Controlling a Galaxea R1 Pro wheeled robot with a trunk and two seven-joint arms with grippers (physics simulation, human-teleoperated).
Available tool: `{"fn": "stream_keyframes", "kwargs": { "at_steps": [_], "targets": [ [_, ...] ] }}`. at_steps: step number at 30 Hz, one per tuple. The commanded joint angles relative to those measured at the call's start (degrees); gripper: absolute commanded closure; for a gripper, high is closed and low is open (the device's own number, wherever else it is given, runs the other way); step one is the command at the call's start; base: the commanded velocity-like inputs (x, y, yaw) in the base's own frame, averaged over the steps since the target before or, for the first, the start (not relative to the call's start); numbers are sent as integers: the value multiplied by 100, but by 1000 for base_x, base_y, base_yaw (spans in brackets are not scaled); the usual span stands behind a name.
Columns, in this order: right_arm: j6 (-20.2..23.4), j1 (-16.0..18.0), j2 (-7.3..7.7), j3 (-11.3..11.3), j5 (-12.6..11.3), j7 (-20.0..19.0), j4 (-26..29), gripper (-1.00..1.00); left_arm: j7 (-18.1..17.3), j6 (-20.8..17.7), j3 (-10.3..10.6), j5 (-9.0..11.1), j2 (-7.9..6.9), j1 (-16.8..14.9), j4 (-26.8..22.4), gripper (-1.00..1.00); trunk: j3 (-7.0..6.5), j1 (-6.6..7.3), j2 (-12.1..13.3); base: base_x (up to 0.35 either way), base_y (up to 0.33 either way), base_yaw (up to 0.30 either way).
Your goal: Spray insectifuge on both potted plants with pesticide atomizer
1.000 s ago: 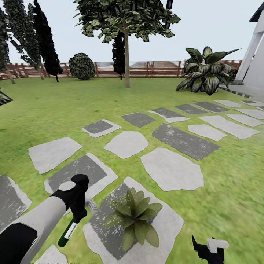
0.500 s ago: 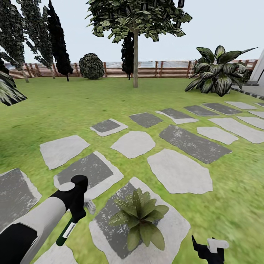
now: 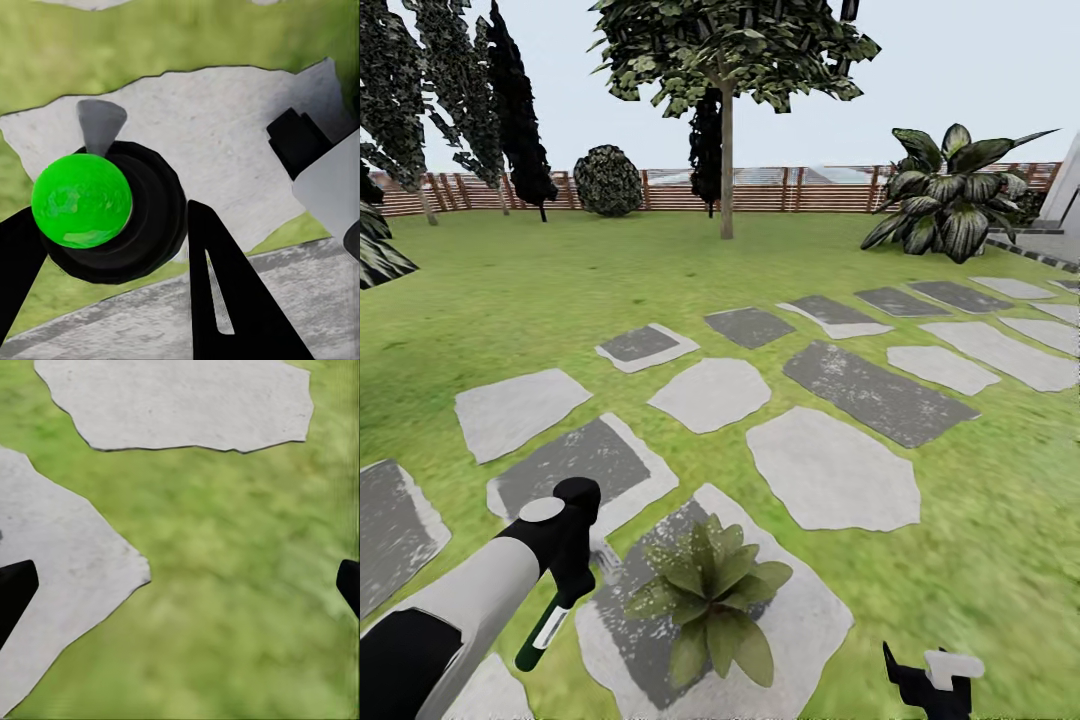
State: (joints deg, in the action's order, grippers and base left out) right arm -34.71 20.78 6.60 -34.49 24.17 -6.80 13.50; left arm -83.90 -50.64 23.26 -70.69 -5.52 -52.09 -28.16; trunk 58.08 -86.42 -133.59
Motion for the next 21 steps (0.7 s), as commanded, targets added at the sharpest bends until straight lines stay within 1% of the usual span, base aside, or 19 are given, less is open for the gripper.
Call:
{"fn": "stream_keyframes", "kwargs": {
  "at_steps": [1, 4, 6, 10, 14, 17, 21],
  "targets": [
    [-18, 5, -1, -49, 0, -58, -6, -100, -56, -60, 24, -33, -3, -3, -19, 100, 5, 2, -2, -86, -269, 0],
    [-18, 5, -1, -49, 0, -58, -6, -100, -56, -60, 18, -32, -2, -3, -40, 100, 5, 2, -2, -82, -269, 5],
    [-18, 5, -1, -49, 0, -58, -7, -100, -56, -60, 10, -40, -3, -3, -54, 100, 5, 2, -2, -103, -269, 143],
    [-18, 5, -1, -49, 0, -58, -5, -100, -56, -60, -2, -33, -2, -3, -66, 100, 5, 2, -2, -50, -268, 245],
    [-18, 5, -1, -49, 0, -58, -6, -100, -56, -60, -5, -32, -7, -3, -67, 100, 5, 2, -2, 123, -245, 275],
    [-18, 5, -1, -49, 0, -58, -7, -100, -56, -60, -5, -29, -8, -3, -67, 100, 5, 2, -2, 112, -96, 203],
    [-18, 5, -1, -49, 0, -58, -8, -100, -80, -65, 19, -24, -3, -18, -78, 100, 5, 2, -2, 20, -16, 40]
  ]
}}
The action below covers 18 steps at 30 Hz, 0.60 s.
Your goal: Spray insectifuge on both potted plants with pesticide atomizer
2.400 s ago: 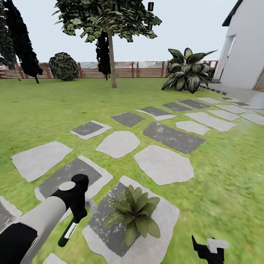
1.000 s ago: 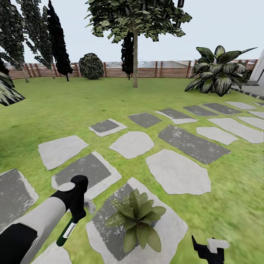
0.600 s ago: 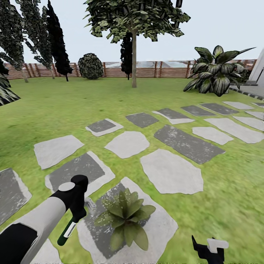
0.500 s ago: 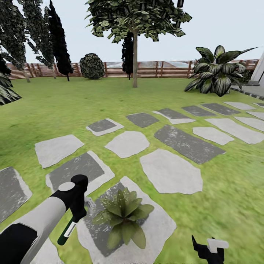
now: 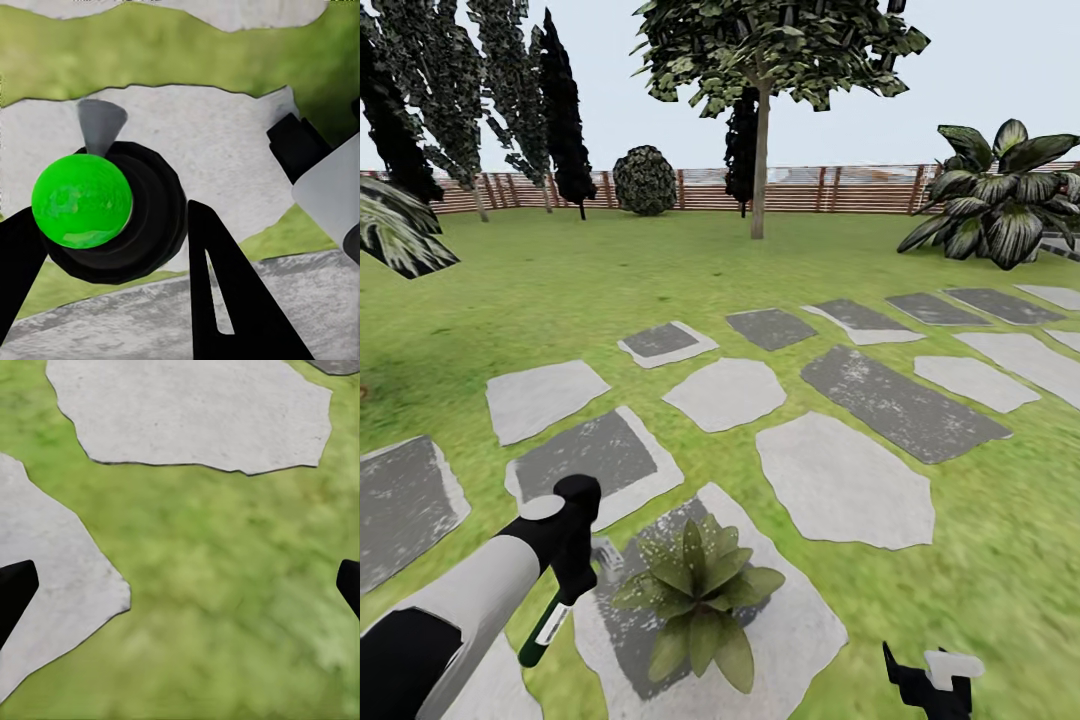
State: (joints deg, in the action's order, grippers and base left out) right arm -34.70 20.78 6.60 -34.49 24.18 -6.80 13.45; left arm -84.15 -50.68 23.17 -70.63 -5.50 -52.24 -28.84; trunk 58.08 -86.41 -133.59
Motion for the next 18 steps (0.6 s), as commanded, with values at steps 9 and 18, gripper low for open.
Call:
{"fn": "stream_keyframes", "kwargs": {
  "at_steps": [9, 18],
  "targets": [
    [-19, 5, -1, -49, -1, -58, -1, -100, -75, -66, 38, -38, 48, -78, -16, 100, 5, 1, -2, 32, -33, 82],
    [-19, 5, -1, -49, -1, -58, -4, -100, -75, -70, 38, -39, 57, -84, -18, 100, 5, 1, -2, 50, -252, 58]
  ]
}}
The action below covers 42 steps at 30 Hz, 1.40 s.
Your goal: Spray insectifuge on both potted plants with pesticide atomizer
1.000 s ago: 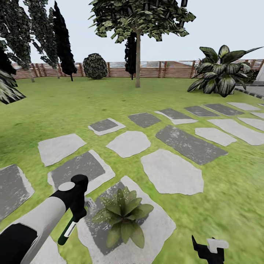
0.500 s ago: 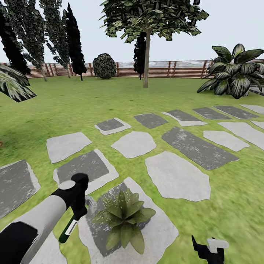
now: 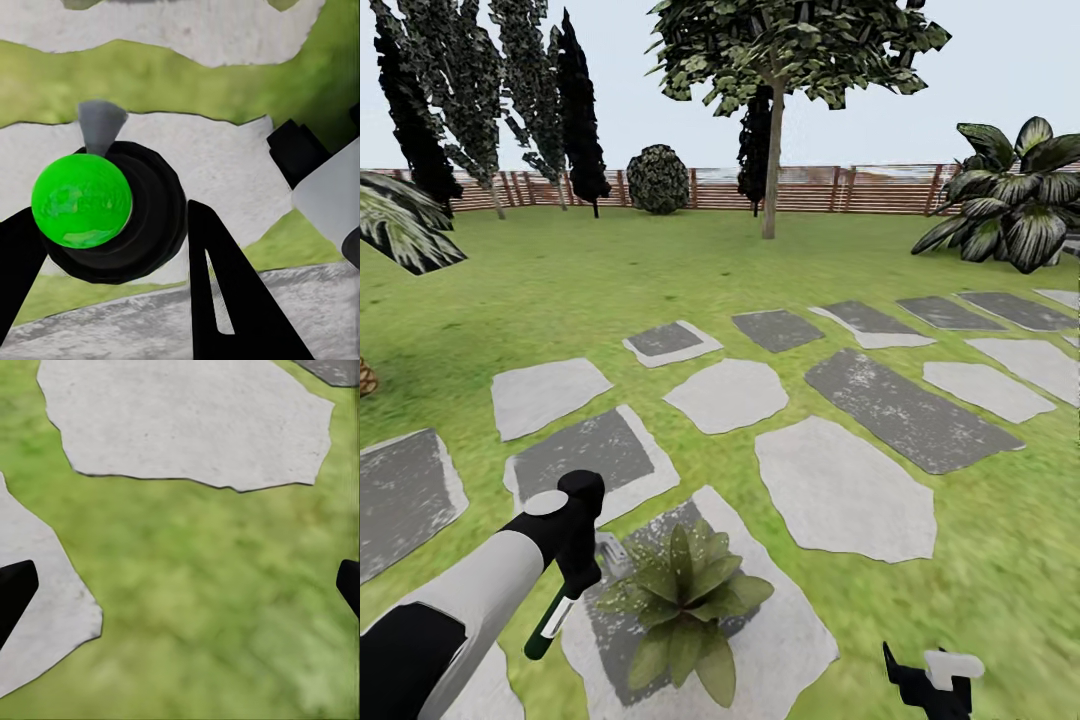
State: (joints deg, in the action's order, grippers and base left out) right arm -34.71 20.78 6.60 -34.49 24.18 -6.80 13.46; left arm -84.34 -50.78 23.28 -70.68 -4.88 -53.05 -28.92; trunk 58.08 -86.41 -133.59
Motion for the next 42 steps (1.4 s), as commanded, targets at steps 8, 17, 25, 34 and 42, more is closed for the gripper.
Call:
{"fn": "stream_keyframes", "kwargs": {
  "at_steps": [8, 17, 25, 34, 42],
  "targets": [
    [-18, 5, -1, -45, -1, -58, -10, -100, -56, -64, 28, -33, -4, -12, -17, 100, 5, 1, -2, 0, -272, 74],
    [-18, 5, -1, -45, -1, -58, -10, -100, -56, -64, 29, -41, -4, -13, -17, 100, 5, 1, -2, 18, -272, 271],
    [-18, 5, -1, -47, -1, -58, -10, -100, -56, -64, 29, -56, -4, -13, -17, 100, 5, 1, -2, 79, -131, 277],
    [-18, 5, -1, -49, -1, -58, -2, -100, -41, -64, 29, -68, -4, -6, -11, 100, 5, 1, -2, 2, -2, 171],
    [-18, 5, 8, -49, -1, -58, -2, -100, -16, -64, 28, -69, -4, 8, -8, 100, 5, 1, -2, 18, -6, 2]
  ]
}}
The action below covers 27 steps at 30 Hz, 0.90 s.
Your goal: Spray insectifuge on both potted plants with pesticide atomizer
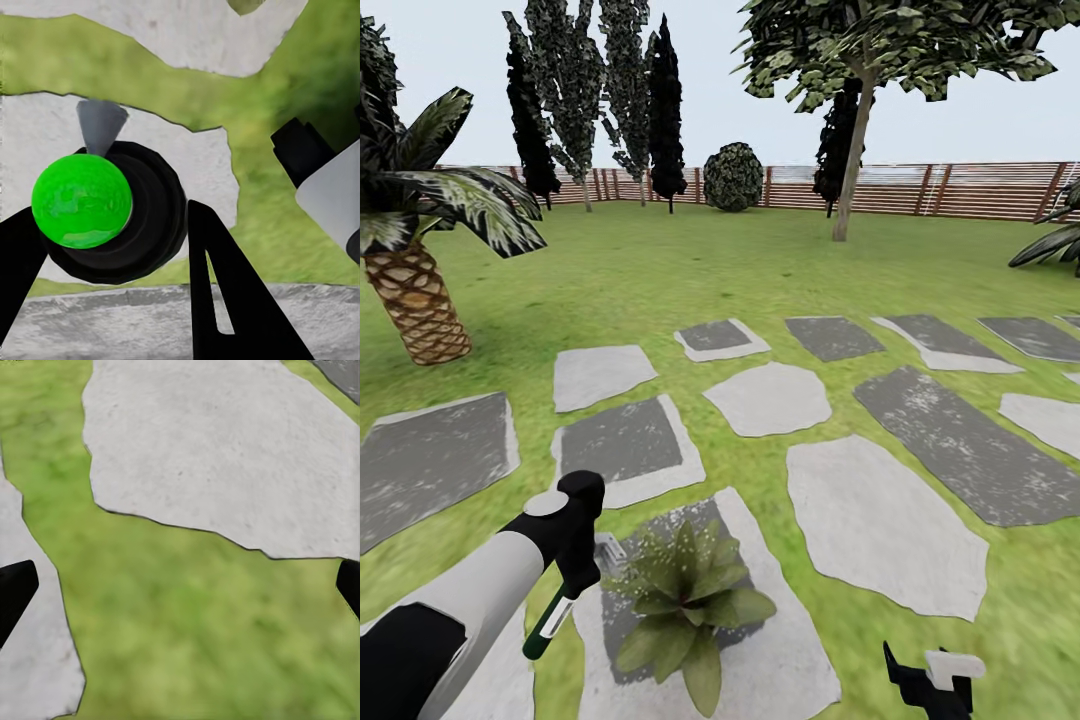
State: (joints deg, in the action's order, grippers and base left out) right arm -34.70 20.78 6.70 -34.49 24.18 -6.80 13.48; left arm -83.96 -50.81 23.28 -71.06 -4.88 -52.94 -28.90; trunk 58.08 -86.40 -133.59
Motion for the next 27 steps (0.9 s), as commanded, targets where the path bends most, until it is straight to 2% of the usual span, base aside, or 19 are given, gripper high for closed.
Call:
{"fn": "stream_keyframes", "kwargs": {
  "at_steps": [1, 5, 12, 21, 27],
  "targets": [
    [-19, 5, -1, -49, -1, -58, -3, -100, -54, -60, 28, -31, -4, 0, -10, 100, 5, 0, -2, 157, -122, 0],
    [-19, 5, -8, -45, -1, -58, -3, -100, -51, -60, 28, -31, -4, 3, -10, 100, 5, 0, -2, 193, -182, 20],
    [-19, 5, -11, -41, -1, -57, -3, -100, -50, -60, 28, -31, -4, 3, -10, 100, 5, 0, -2, 104, -233, 236],
    [-19, 5, -11, -43, -1, -58, -3, -100, -49, -56, 28, -31, -10, 11, -10, 100, 5, 0, -2, 0, -272, 275],
    [-19, 5, -11, -42, -1, -58, -3, -100, -42, -52, 19, -31, -21, 26, -10, 100, 5, 0, -2, -170, -228, 276]
  ]
}}
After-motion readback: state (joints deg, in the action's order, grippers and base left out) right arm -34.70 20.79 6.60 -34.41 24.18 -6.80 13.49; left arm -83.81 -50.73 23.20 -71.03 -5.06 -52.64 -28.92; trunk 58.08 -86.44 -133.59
